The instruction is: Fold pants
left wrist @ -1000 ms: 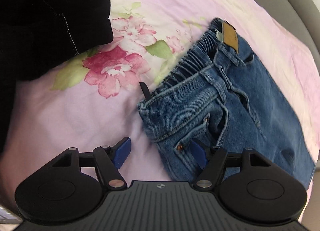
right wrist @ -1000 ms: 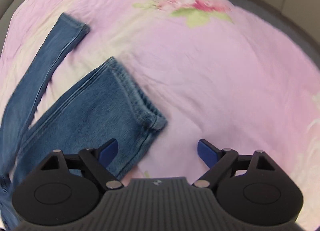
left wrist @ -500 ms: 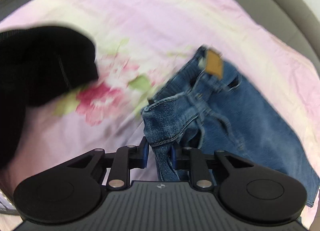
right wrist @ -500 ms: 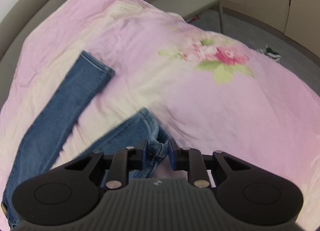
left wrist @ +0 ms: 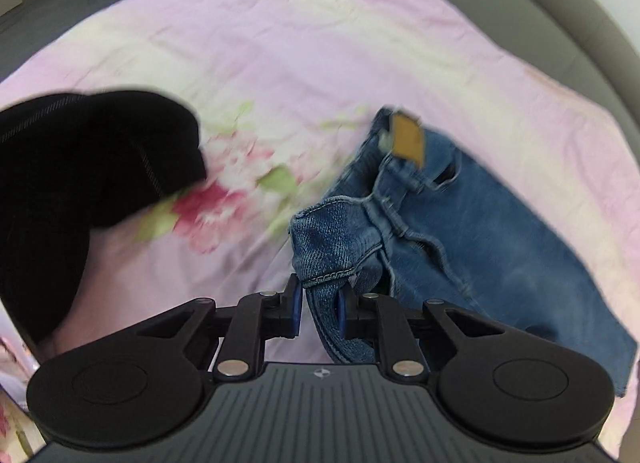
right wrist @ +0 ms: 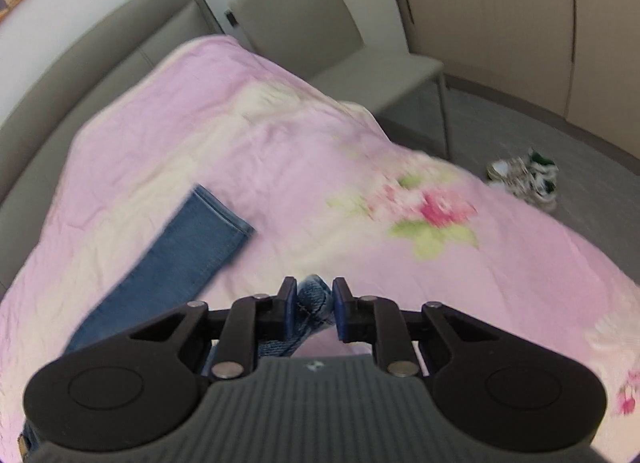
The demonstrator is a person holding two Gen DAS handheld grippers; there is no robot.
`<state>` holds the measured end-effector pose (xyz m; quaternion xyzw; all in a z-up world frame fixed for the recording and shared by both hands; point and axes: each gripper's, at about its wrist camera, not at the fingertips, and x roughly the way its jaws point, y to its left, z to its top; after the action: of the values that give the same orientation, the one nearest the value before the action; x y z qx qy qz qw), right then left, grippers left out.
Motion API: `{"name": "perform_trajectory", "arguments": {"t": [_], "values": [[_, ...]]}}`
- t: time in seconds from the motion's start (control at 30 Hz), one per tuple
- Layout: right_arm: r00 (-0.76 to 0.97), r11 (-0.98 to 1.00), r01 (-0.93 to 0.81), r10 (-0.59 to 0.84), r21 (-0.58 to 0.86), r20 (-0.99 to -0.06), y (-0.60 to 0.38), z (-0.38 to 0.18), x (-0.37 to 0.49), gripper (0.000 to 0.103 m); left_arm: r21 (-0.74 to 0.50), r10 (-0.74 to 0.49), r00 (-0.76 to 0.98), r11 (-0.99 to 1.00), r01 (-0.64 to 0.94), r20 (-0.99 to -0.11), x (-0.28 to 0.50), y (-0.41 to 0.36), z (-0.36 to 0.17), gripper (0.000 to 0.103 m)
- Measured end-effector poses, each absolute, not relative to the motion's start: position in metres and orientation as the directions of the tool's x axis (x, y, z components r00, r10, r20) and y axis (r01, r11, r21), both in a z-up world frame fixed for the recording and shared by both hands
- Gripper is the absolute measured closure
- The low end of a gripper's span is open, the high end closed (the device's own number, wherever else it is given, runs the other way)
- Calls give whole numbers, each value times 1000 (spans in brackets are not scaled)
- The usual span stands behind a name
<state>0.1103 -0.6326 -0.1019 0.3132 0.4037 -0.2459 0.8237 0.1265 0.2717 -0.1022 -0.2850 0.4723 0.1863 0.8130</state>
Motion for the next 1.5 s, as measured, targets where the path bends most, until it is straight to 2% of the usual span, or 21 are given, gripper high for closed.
{"name": "perform_trajectory", "arguments": {"t": [0.13,0.37,0.5,0.7,0.9,1.17,1.5], "values": [[448,597,742,-100,306,-889,-638,-167,69,89,-231,53,424,773,-591,-904,125,274,-123,84],[386,583,764,-68,278,-920,-640,-201,52,89,-48,142,292,829,-557,-946,141,263,-144,82],[352,637,740,-92,217,-931,-633,-208,62,88,-18,157,285,848,-529,-946,140,260,-157,79],[395,593,752,-57,287,-917,-642,-191,57,88,-114,97,348,836,-538,-932,135,268,-131,81],[489,624,700,-64,348,-870,-637,-133,85,88,-210,52,443,828,-520,-895,144,267,-87,82],[574,708,623,-125,333,-809,-626,-67,175,89,-272,46,513,806,-526,-857,180,269,-51,83],[582,760,597,-191,256,-791,-611,-60,324,90,-344,14,529,744,-573,-849,281,273,-42,83]]}}
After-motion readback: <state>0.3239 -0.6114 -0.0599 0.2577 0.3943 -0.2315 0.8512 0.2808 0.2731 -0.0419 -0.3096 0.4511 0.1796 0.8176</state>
